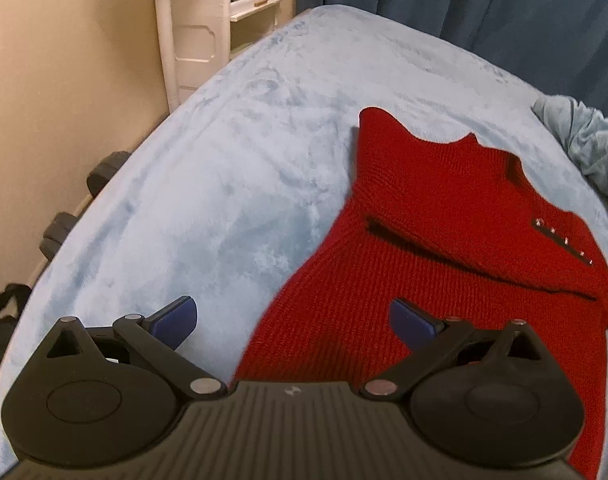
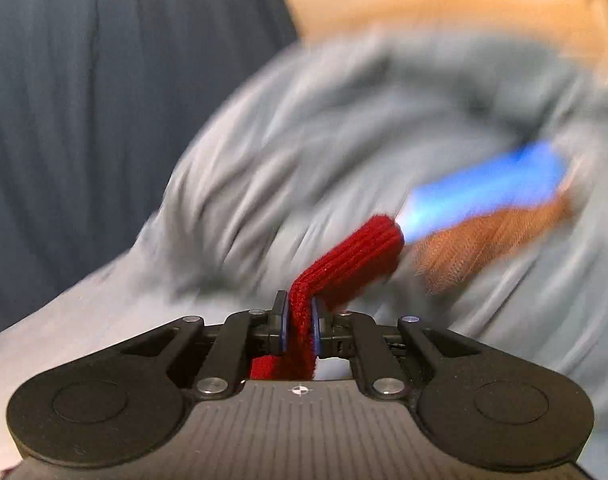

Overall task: Fold small clothes
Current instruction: 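Grasp the other sleeve cuff with the right tool and fold it across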

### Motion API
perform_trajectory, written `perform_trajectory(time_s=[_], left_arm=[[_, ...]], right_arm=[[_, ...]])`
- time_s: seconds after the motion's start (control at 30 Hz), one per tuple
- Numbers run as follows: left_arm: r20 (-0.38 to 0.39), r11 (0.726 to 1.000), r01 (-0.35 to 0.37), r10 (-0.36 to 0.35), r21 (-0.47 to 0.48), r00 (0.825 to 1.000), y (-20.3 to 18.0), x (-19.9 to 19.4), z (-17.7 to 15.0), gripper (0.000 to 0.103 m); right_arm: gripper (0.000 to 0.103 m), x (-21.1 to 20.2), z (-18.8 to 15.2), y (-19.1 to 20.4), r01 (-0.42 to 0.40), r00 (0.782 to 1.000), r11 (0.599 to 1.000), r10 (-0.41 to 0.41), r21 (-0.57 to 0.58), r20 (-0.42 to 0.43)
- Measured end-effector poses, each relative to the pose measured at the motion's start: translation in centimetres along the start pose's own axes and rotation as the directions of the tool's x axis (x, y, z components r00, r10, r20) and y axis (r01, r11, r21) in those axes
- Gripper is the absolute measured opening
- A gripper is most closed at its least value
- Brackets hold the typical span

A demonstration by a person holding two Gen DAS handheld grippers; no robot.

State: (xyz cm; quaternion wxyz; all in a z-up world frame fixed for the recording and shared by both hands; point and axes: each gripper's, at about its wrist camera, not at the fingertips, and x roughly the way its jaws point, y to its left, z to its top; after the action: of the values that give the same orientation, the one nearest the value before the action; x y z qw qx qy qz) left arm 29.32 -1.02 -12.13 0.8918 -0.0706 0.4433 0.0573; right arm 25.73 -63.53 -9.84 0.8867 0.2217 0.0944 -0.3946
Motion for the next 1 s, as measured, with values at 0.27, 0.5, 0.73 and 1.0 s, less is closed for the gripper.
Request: perform_trajectory(time_s=[0.27,0.5,0.73,1.0], left_arm=[[0.002,0.999,0.015,-0.015,-0.030,1.000,1.1,-0.1,0.3,0.103],[0.053,0.999,-0.023,0.026,-0.049,0.998,4.6,-0.8,1.5,0.103],[0.059,0.996,-0.054,0.059,-0.076,0.997,7.8,-1.5,1.6,0.103],[0.060,0.997,-0.054,0.057,-0.052,0.997,8.7,-1.4,0.6,0.103]], right_arm=[[0.010,2.3,-1.0,-0.5,0.213,0.962,0.974,-0.222,-0.071,-0.157],[0.010,-9.0,-2.2,17.3,-0.258,0.956,0.907,0.290,-0.334,0.051],[0.061,-21.6,-20.8,30.1,-0.719,0.677,0.352,0.551,-0.600,-0.488],[0.065,-22.0,-21.2,17.8,-0.677,0.731,0.508,0.386,-0.532,-0.562]])
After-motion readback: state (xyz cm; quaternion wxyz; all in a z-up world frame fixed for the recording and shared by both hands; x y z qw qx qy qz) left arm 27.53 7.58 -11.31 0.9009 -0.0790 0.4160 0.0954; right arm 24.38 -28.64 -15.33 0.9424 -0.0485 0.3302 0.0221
